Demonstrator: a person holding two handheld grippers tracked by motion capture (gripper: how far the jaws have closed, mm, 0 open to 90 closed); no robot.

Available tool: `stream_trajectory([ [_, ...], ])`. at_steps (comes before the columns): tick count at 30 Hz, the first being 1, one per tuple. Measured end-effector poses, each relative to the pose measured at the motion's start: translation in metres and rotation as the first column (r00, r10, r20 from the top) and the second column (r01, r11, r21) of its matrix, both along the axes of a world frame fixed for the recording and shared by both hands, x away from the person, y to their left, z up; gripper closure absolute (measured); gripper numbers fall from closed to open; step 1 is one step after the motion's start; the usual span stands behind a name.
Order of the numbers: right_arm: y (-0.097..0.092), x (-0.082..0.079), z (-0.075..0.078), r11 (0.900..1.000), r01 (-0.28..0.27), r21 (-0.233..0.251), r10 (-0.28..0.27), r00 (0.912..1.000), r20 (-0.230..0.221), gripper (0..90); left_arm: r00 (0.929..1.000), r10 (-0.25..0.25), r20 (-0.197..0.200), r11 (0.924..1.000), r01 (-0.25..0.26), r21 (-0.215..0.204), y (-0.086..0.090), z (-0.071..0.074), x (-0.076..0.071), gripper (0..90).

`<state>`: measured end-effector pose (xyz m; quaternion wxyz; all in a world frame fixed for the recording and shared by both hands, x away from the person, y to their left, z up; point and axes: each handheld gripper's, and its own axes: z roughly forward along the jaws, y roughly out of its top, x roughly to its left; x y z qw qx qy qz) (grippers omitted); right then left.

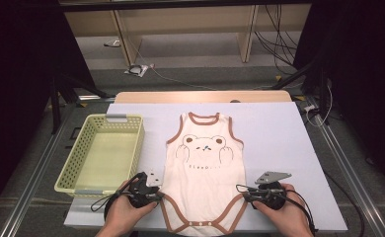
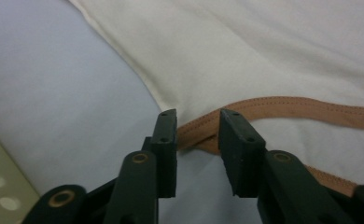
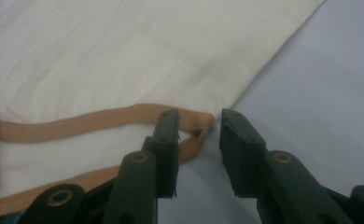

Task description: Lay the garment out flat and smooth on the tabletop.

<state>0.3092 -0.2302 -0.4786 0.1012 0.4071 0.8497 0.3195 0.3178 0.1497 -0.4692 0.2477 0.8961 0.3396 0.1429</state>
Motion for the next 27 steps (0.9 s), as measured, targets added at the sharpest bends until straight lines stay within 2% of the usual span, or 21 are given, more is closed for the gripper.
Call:
stream_trajectory([
  [1,0.000,0.000,-0.001,1.0000,-0.005,-0.008,0.005,1.0000,0.005,69.2,1.0000,0.007,0.004,0.9999,-0.007,0.009,0.000,-0.001,0.000,64.2],
  [2,0.000,0.001,0.000,0.9999,-0.001,-0.016,0.001,1.0000,0.007,75.4,0.9999,0.015,-0.004,0.9994,-0.015,0.033,-0.002,-0.005,0.001,61.4],
  [3,0.000,0.001,0.000,0.9999,-0.001,-0.016,0.001,1.0000,0.007,75.4,0.9999,0.015,-0.004,0.9994,-0.015,0.033,-0.002,-0.005,0.001,62.9],
  [4,-0.001,0.001,0.000,0.9998,-0.003,-0.020,0.003,1.0000,0.006,79.8,0.9998,0.017,-0.013,0.9997,-0.017,0.019,-0.002,-0.005,0.001,62.9],
  [5,-0.001,0.001,-0.001,1.0000,-0.004,-0.005,0.004,0.9999,-0.010,86.9,0.9997,0.018,-0.018,0.9996,-0.017,0.022,-0.002,-0.005,0.002,65.8],
  [6,-0.001,0.001,0.000,1.0000,-0.003,-0.003,0.003,0.9998,-0.017,88.3,0.9995,0.016,-0.026,0.9997,-0.016,0.021,-0.002,-0.005,0.002,68.4],
  [7,-0.001,0.001,0.000,1.0000,-0.003,-0.003,0.003,0.9998,-0.017,88.3,0.9992,0.015,-0.038,0.9998,-0.014,0.016,-0.002,-0.005,0.003,68.4],
  [9,-0.001,0.002,0.001,0.9998,-0.001,-0.017,0.001,0.9997,-0.025,88.9,0.9982,0.010,-0.059,0.9999,-0.010,0.009,-0.003,-0.004,0.003,74.6],
  [12,-0.002,0.001,0.003,0.9998,0.014,-0.013,-0.015,0.9987,-0.050,89.1,0.9964,0.019,-0.083,0.9998,-0.018,0.008,-0.004,-0.003,0.003,85.9],
  [13,-0.002,0.001,0.003,0.9998,0.014,-0.013,-0.015,0.9987,-0.050,89.1,0.9964,0.019,-0.083,0.9998,-0.018,0.008,-0.004,-0.003,0.003,87.2],
  [18,-0.004,-0.003,0.006,0.9998,0.018,-0.002,-0.018,0.9974,-0.070,89.1,0.9936,0.038,-0.106,0.9991,-0.039,-0.013,0.003,-0.001,0.002,88.6],
  [27,-0.006,-0.006,0.008,0.9998,0.017,-0.006,-0.018,0.9953,-0.095,89.1,0.9935,0.029,-0.110,0.9995,-0.030,-0.006,0.006,0.002,-0.004,88.6],
])
